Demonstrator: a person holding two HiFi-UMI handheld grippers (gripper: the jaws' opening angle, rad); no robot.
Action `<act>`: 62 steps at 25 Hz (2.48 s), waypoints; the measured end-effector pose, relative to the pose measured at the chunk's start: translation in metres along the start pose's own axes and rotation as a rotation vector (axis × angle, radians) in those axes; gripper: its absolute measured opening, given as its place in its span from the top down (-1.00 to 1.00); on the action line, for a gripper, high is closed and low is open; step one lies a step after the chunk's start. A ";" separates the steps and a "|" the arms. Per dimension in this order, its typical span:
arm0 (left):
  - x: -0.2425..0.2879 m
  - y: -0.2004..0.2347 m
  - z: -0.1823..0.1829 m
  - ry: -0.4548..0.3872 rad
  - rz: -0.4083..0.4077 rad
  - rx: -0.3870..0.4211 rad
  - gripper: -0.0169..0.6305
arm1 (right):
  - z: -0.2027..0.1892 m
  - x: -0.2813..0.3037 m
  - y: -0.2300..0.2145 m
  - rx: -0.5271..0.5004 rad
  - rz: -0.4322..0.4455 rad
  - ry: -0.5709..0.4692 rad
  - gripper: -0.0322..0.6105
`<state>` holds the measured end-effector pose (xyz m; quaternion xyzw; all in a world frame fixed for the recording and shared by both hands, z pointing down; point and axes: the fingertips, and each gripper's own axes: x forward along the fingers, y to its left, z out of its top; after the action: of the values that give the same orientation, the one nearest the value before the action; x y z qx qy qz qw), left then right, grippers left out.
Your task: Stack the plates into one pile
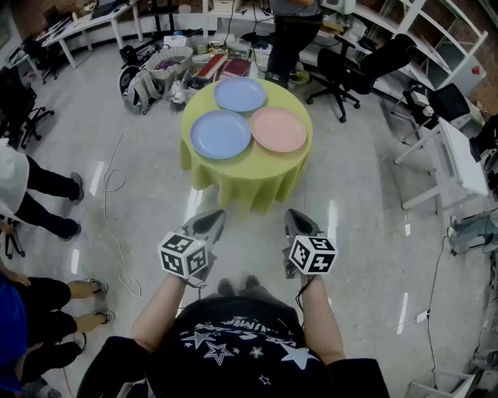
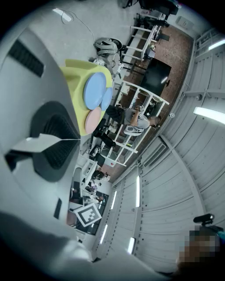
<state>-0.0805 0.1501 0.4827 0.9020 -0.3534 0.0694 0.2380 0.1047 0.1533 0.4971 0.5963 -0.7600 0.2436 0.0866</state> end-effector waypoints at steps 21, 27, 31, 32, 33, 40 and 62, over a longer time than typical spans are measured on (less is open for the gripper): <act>-0.026 0.022 -0.002 0.007 0.021 0.012 0.89 | 0.001 0.018 0.022 0.013 0.029 0.012 0.85; -0.034 0.029 -0.018 0.031 0.030 -0.003 0.89 | -0.009 0.014 0.013 0.098 0.002 0.002 0.85; -0.027 0.031 -0.018 0.035 0.033 -0.006 0.89 | -0.010 0.015 -0.004 0.118 -0.034 0.006 0.85; -0.026 0.032 -0.018 0.037 0.035 -0.008 0.89 | -0.011 0.016 -0.008 0.129 -0.040 0.005 0.85; -0.024 0.032 -0.019 0.040 0.036 -0.010 0.89 | -0.011 0.018 -0.012 0.137 -0.044 0.005 0.85; -0.001 0.055 -0.008 0.039 0.073 -0.014 0.89 | 0.003 0.058 -0.030 0.101 -0.047 0.027 0.85; 0.138 0.122 0.069 0.029 0.207 -0.054 0.89 | 0.117 0.213 -0.121 0.129 0.080 0.035 0.85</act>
<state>-0.0627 -0.0440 0.5091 0.8528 -0.4431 0.0970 0.2590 0.1795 -0.1067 0.5179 0.5653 -0.7644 0.3057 0.0516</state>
